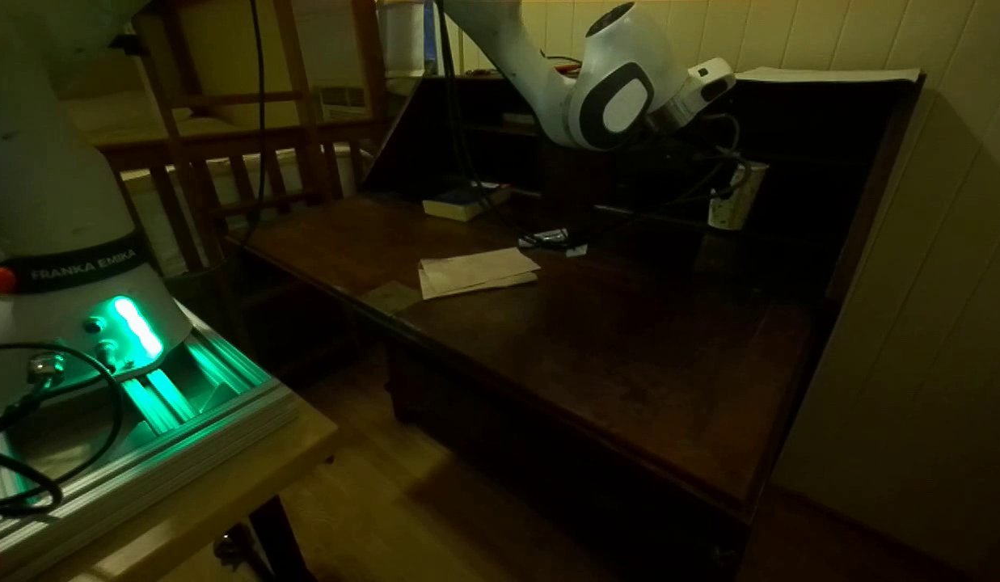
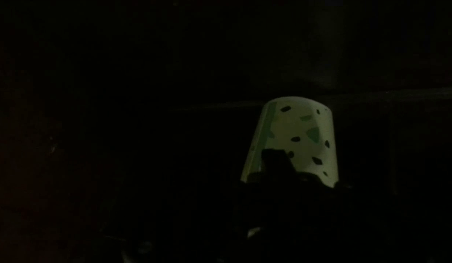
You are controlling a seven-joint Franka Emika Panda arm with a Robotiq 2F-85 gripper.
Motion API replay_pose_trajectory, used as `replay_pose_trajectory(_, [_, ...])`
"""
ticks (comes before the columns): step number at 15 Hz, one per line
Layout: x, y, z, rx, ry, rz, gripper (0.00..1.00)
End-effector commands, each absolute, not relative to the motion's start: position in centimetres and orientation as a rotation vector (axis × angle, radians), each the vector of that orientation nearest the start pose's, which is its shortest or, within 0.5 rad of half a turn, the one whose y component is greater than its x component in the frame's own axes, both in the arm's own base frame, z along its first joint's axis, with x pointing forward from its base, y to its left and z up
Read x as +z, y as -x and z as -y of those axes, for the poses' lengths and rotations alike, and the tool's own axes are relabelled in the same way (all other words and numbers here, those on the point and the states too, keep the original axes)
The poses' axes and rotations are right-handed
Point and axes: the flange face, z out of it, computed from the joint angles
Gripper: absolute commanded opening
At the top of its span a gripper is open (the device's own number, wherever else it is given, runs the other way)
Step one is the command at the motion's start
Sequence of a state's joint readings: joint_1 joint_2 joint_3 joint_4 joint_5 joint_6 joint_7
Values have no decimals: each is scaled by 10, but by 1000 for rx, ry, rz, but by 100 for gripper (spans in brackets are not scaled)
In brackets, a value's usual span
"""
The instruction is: Move the cup backwards
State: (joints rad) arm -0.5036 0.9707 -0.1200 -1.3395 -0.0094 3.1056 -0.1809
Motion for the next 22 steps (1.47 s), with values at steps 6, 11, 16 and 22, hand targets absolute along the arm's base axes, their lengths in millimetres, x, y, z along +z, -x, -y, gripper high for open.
replay_pose_trajectory(6, [234, -667, 431, -1298, 3209, -549, 0])
replay_pose_trajectory(11, [250, -657, 434, -1274, 3215, -551, 0])
replay_pose_trajectory(16, [265, -645, 440, -1225, 3229, -554, 0])
replay_pose_trajectory(22, [281, -626, 432, -1005, 3235, -501, 28])
